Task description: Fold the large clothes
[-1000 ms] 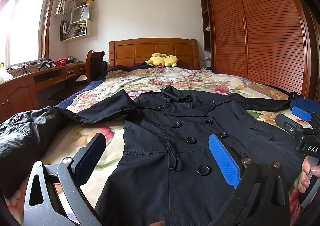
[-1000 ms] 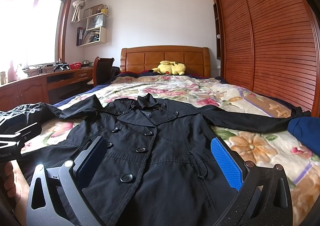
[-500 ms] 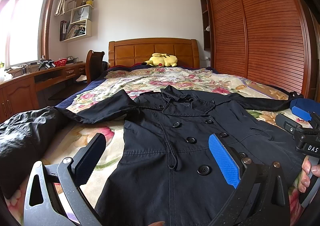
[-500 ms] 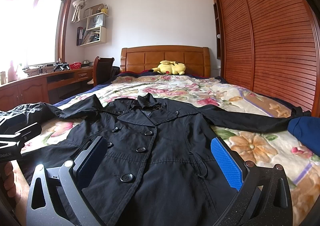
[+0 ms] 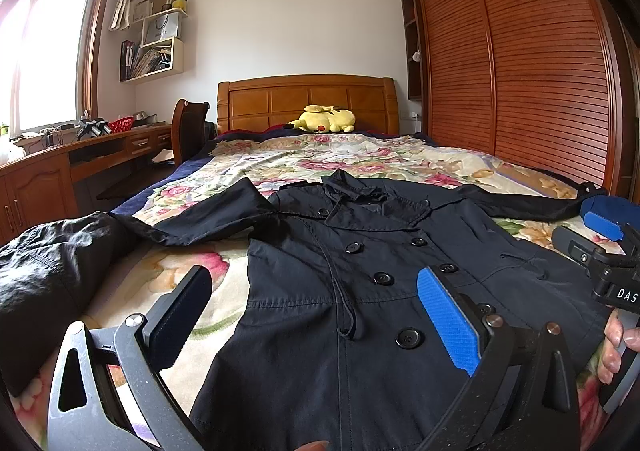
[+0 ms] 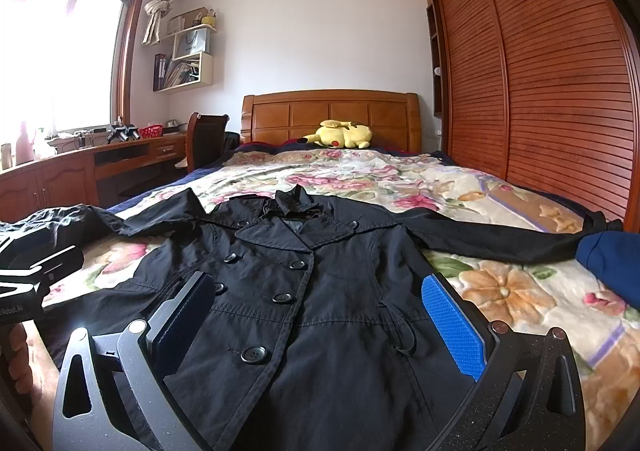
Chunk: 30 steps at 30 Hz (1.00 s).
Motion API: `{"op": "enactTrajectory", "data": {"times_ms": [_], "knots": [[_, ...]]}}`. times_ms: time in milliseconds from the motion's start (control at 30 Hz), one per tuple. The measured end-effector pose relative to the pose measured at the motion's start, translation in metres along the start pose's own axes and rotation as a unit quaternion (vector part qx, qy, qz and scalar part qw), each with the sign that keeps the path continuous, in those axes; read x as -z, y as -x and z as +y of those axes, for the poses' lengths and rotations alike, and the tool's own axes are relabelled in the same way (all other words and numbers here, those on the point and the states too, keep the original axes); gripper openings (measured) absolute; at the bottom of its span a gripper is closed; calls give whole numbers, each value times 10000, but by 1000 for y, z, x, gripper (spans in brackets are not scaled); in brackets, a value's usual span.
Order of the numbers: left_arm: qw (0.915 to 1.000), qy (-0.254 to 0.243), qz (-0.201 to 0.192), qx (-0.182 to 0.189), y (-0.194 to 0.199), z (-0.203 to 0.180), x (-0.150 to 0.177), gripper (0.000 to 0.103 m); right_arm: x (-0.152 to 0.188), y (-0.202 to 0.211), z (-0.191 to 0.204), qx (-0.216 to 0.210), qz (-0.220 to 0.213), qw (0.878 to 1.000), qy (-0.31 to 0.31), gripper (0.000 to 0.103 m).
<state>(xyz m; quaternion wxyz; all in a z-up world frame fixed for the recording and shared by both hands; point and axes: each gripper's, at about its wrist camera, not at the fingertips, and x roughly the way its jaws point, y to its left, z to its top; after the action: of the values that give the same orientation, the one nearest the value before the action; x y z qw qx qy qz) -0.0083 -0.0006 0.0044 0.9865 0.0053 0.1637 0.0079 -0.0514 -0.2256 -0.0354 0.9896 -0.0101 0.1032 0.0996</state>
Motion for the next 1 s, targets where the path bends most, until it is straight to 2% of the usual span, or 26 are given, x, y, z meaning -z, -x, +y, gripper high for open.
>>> {"op": "enactTrajectory", "data": {"times_ms": [767, 1000], "knots": [[10000, -1, 9, 4, 0, 0, 1, 103, 1, 0, 1, -16, 19, 10000, -2, 103], [9998, -61, 166, -15, -6, 4, 1, 103, -3, 3, 4, -131, 103, 9999, -37, 103]]}}
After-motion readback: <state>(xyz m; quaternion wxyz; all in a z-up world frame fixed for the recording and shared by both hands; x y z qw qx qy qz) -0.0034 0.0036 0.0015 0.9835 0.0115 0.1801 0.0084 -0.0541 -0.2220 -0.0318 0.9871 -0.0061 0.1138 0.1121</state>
